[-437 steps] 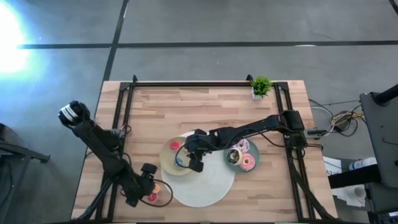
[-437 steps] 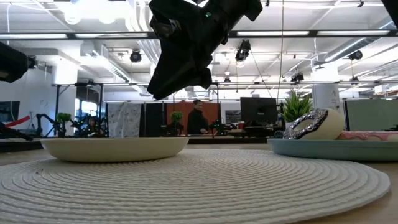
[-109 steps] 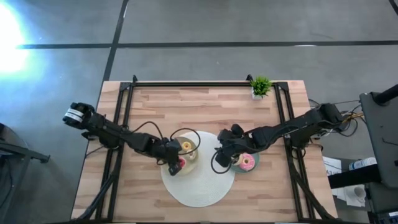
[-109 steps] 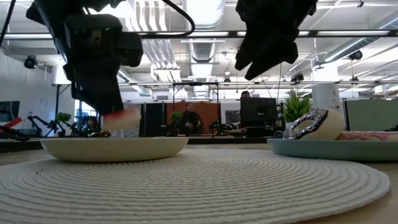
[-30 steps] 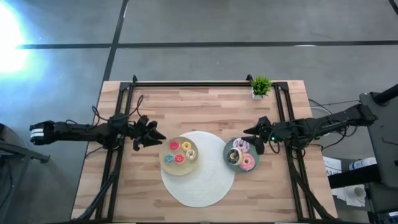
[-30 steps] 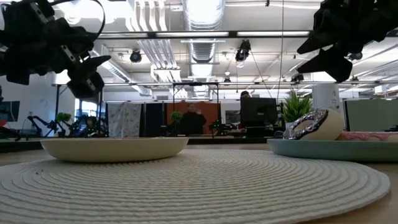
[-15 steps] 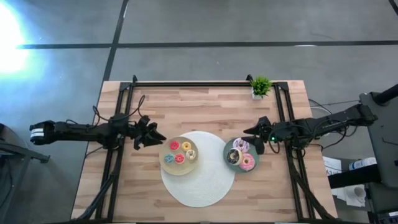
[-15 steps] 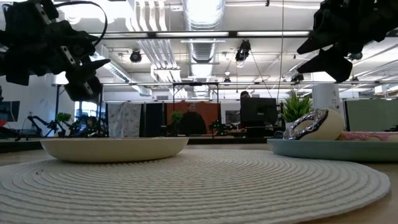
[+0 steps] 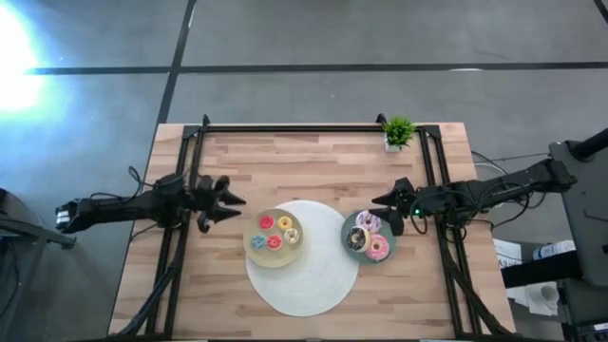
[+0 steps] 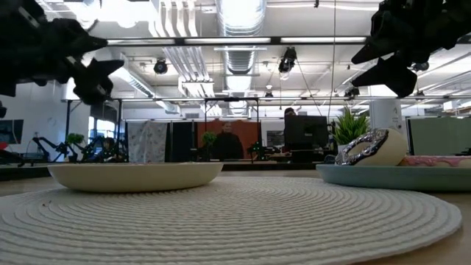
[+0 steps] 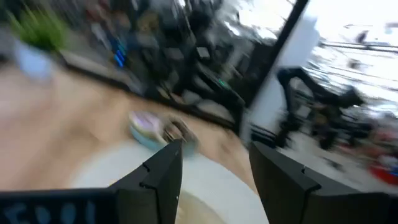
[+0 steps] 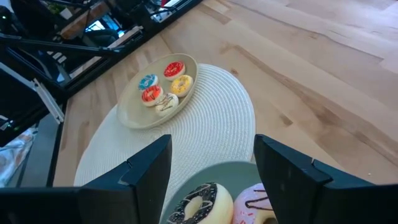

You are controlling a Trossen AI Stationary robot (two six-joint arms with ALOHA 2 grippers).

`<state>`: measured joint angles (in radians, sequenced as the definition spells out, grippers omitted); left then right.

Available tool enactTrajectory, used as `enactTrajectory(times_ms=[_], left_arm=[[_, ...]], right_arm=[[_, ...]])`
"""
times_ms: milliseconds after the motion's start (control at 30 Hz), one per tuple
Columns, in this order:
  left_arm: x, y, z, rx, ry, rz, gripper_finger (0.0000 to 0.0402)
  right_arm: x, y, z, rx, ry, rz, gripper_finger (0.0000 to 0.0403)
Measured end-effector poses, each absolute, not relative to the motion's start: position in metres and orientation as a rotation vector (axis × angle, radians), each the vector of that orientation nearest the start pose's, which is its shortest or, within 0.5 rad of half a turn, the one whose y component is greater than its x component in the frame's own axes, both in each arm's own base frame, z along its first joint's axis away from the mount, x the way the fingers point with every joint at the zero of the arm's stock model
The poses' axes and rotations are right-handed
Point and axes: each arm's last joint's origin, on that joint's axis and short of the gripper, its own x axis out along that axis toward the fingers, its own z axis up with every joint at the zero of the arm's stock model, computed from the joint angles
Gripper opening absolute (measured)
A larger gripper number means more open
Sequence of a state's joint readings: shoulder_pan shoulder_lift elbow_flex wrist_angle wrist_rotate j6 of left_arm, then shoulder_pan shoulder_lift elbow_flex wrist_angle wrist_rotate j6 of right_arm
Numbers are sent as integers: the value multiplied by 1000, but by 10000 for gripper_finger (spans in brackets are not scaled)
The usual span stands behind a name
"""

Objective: Pick & Place donuts
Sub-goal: Return to Home Position

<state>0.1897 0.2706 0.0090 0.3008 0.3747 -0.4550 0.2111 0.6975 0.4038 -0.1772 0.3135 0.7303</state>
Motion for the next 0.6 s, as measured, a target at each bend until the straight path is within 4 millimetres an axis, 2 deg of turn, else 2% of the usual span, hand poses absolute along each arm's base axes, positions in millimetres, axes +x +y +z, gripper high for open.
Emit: enactTrajectory(times_ms=[200, 600], left_arm=[[108, 10, 171, -204, -21, -39, 161], [99, 3, 167, -117, -7, -76, 161]], right_arm=[[153, 24, 216, 595, 394, -260, 219], [153, 24, 217, 595, 394, -260, 219]])
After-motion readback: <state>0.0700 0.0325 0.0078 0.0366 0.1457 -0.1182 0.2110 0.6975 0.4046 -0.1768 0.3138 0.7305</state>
